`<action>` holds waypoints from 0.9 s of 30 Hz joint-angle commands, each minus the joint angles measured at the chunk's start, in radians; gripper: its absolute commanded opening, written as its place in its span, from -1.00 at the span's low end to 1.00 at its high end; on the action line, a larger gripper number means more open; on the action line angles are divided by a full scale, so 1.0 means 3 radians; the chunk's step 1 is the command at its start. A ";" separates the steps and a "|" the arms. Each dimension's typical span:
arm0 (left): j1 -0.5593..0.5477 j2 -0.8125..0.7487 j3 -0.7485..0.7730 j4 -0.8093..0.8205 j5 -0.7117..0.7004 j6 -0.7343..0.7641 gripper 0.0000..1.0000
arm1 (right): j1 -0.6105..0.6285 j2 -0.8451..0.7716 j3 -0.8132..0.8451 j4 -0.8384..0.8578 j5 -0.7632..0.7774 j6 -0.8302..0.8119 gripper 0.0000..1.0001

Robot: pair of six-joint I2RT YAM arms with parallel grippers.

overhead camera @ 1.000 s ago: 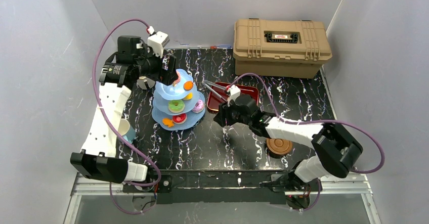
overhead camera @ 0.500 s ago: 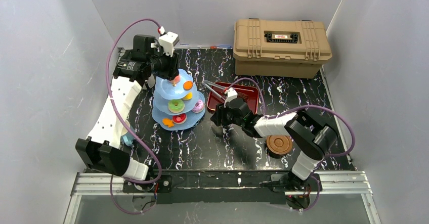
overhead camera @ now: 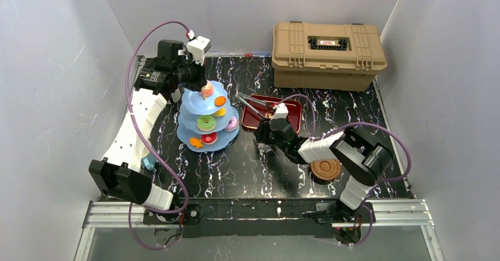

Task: Serve the afternoon tea
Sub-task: Move the desert table to the center of the board.

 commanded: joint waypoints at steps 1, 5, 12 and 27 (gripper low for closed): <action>-0.0055 -0.0046 0.0084 0.0121 0.0028 0.0009 -1.00 | -0.0064 -0.0158 -0.0109 0.0136 0.0317 0.0089 0.12; -0.0057 -0.0021 0.0127 0.0208 -0.0024 0.0038 -1.00 | -0.0070 -0.0267 -0.0161 0.0051 0.0456 0.0115 0.12; -0.0057 0.0161 0.0377 0.0294 -0.0086 0.0120 -1.00 | -0.0070 -0.0839 -0.0288 -0.0400 0.0816 0.0034 0.13; -0.0055 0.0645 0.0906 0.0501 -0.0263 0.0358 -1.00 | -0.0070 -0.1869 -0.0707 -0.0918 0.1291 0.0150 0.18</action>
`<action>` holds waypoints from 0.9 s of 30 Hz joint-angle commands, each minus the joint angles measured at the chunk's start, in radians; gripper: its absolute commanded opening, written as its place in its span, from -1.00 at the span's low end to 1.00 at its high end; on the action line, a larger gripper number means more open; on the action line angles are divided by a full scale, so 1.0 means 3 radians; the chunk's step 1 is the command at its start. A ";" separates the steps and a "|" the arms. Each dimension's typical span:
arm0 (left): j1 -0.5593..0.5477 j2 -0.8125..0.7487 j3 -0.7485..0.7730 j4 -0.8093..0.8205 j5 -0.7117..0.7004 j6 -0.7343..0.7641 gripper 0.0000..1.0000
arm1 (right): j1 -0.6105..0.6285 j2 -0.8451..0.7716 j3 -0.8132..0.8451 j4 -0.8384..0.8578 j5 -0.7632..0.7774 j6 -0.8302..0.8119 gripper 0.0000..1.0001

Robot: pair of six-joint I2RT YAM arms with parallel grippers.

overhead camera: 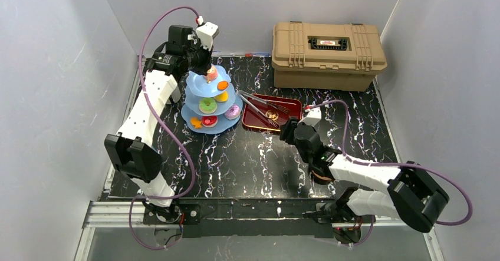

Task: Serve the afternoon tea
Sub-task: Move the desert table to the center of the board.

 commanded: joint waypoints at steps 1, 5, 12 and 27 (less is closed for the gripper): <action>-0.0022 -0.0009 0.0305 0.0310 -0.0104 0.0150 -1.00 | -0.0022 -0.0233 -0.0014 -0.0260 0.0290 0.0084 0.20; -0.0021 0.0096 0.0393 0.0383 -0.0129 0.0162 -1.00 | -0.0092 -0.0302 0.0154 -0.0865 0.0377 0.0327 0.29; -0.0020 0.0294 0.0645 0.0424 -0.0074 0.0083 -1.00 | -0.0428 -0.0515 0.0341 -0.1795 0.0389 0.0659 0.93; -0.0014 -0.0040 0.0349 0.0259 0.0018 0.0036 0.96 | -0.1659 -0.0768 0.0750 -0.3313 -0.0167 0.0814 0.97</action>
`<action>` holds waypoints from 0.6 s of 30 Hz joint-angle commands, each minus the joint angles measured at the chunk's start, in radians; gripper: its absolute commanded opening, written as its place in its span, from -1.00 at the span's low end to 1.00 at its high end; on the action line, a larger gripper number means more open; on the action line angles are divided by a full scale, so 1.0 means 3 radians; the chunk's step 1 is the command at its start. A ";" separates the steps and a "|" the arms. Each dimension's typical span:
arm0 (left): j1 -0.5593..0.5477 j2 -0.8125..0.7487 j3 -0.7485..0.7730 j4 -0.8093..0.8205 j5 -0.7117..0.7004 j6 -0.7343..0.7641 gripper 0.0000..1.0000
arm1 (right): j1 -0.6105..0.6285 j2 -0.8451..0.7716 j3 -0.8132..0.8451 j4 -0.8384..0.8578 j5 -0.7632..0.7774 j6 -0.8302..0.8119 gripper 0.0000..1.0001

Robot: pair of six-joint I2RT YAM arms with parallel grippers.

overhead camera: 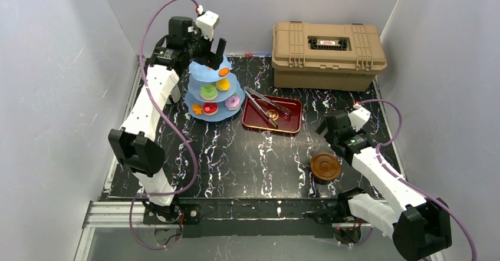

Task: Serve the afternoon tea
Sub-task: Move the desert table to the center of the board, then move the coaster to the center of the board.

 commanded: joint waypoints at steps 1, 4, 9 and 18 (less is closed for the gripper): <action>-0.0010 -0.0420 -0.0076 -0.0028 0.0084 0.0006 0.96 | -0.0444 0.0010 0.0141 -0.0449 -0.0422 -0.0082 0.97; -0.0013 -0.0481 -0.0001 -0.0170 0.0095 0.0007 0.96 | -0.0737 0.0048 0.0099 -0.0528 -0.0708 -0.0087 0.97; -0.0008 -0.0588 0.0113 -0.0390 0.0139 -0.0003 0.96 | -0.1025 0.0088 -0.0182 -0.0387 -0.1249 0.0043 0.97; -0.0002 -0.0730 0.0438 -0.0751 0.0404 0.0010 0.96 | -0.1086 0.0162 -0.0512 -0.0289 -0.1594 0.0260 0.97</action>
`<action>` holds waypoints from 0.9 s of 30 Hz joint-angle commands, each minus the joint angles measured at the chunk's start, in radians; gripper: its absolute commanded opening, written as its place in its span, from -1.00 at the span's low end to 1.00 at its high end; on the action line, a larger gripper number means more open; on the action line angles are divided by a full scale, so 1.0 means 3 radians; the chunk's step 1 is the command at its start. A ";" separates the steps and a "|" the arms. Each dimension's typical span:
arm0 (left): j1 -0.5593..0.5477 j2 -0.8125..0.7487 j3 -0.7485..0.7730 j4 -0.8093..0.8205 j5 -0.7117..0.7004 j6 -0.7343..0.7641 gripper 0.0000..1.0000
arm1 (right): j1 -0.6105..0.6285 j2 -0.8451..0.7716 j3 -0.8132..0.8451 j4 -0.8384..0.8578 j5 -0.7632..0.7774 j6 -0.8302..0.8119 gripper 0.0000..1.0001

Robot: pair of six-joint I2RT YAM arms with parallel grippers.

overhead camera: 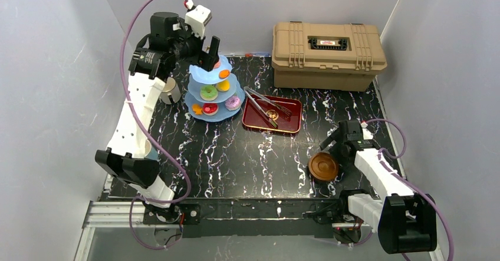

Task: Serve the afternoon tea
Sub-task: Move the coaster to the center of the board.

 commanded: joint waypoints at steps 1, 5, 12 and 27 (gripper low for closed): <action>-0.0003 -0.0257 0.0240 -0.0222 0.0225 -0.0032 0.97 | -0.0011 -0.0047 -0.0139 0.0109 -0.0223 0.0225 0.97; -0.0004 -0.0292 0.0287 -0.0258 0.0231 -0.0034 0.96 | -0.0011 -0.0036 -0.0354 0.0433 -0.0538 0.0452 0.97; -0.0002 -0.0316 0.0320 -0.0271 0.0228 -0.0046 0.96 | 0.0171 -0.0377 -0.0485 0.0352 -0.0888 0.0936 0.97; -0.0001 -0.0452 0.0231 -0.0300 0.0259 -0.0039 0.96 | 0.0927 -0.0268 0.0088 -0.0397 0.0076 0.0635 0.97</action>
